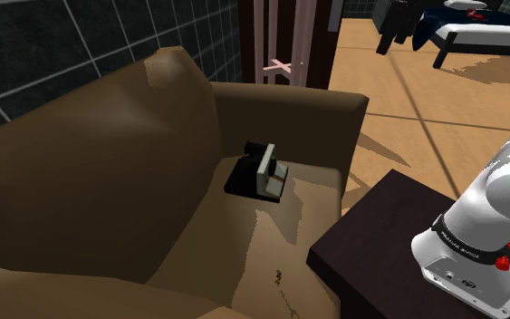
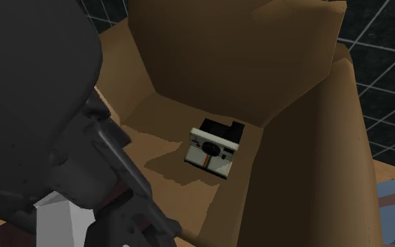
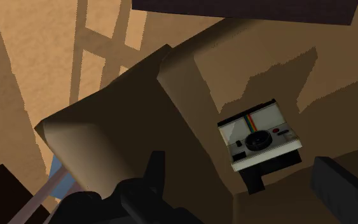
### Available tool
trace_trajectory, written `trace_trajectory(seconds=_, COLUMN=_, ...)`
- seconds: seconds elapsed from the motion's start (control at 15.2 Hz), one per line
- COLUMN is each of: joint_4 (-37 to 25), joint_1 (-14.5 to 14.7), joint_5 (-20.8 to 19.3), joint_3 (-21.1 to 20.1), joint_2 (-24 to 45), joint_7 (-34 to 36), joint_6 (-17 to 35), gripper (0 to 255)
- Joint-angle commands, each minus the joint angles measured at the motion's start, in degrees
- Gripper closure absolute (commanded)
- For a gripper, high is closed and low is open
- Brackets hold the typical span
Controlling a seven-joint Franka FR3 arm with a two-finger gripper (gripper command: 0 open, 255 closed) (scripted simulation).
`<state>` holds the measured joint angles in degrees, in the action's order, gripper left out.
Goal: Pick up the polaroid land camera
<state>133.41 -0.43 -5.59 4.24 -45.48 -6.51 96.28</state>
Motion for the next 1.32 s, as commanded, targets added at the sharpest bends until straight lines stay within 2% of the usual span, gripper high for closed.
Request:
trace_trajectory(seconds=0.0, joint_4=0.0, joint_1=0.0, joint_5=0.0, joint_3=0.0, joint_2=0.0, joint_7=0.0, joint_6=0.0, gripper=0)
trace_trajectory(seconds=0.59, joint_4=9.6, joint_1=-1.6, joint_5=5.1, joint_3=-10.3, joint_2=5.3, joint_7=21.1, joint_6=12.8, gripper=0)
trace_trajectory(seconds=0.99, joint_4=11.3, joint_1=-2.8, joint_5=7.4, joint_3=-17.2, joint_2=14.2, joint_7=35.3, joint_6=22.1, gripper=0)
trace_trajectory(seconds=1.25, joint_4=10.4, joint_1=-4.2, joint_5=7.4, joint_3=-21.7, joint_2=22.2, joint_7=45.1, joint_6=28.1, gripper=0)
